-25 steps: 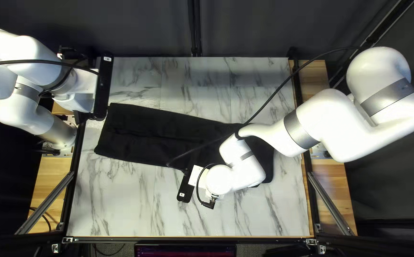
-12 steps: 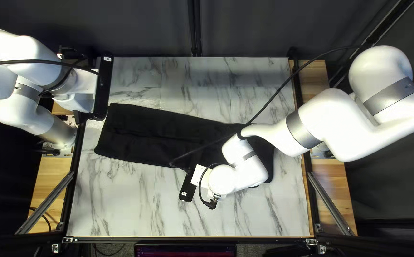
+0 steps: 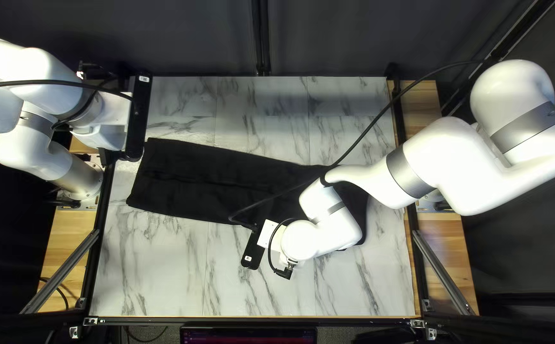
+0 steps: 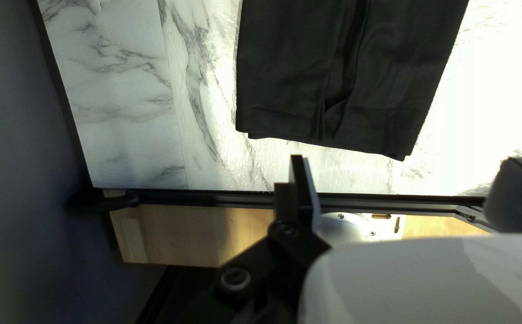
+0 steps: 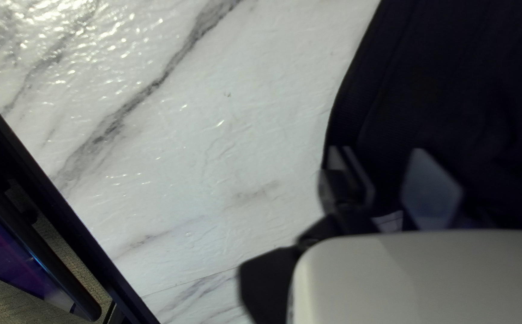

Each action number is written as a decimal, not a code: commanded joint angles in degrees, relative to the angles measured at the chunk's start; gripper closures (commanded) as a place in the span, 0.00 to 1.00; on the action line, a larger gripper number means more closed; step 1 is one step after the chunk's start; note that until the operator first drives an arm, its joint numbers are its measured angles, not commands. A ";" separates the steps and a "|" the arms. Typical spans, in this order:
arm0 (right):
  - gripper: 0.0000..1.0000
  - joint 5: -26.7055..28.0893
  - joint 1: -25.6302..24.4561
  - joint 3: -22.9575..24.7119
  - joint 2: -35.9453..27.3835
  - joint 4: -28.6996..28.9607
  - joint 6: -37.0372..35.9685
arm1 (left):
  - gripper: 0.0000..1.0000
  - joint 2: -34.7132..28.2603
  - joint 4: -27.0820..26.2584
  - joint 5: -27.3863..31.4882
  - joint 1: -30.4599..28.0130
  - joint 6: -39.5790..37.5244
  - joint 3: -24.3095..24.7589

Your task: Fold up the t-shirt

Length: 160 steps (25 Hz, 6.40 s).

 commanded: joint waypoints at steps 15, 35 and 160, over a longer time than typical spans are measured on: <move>1.00 4.90 2.96 -7.85 4.21 0.09 2.12 | 0.00 0.00 0.00 0.00 0.00 0.00 0.00; 0.00 3.69 1.96 -8.17 2.35 -2.68 0.14 | 0.00 0.00 0.00 0.00 0.00 0.00 0.00; 0.00 -11.85 -0.18 29.54 -19.07 -36.25 9.77 | 0.00 0.00 0.00 0.00 0.00 0.00 0.00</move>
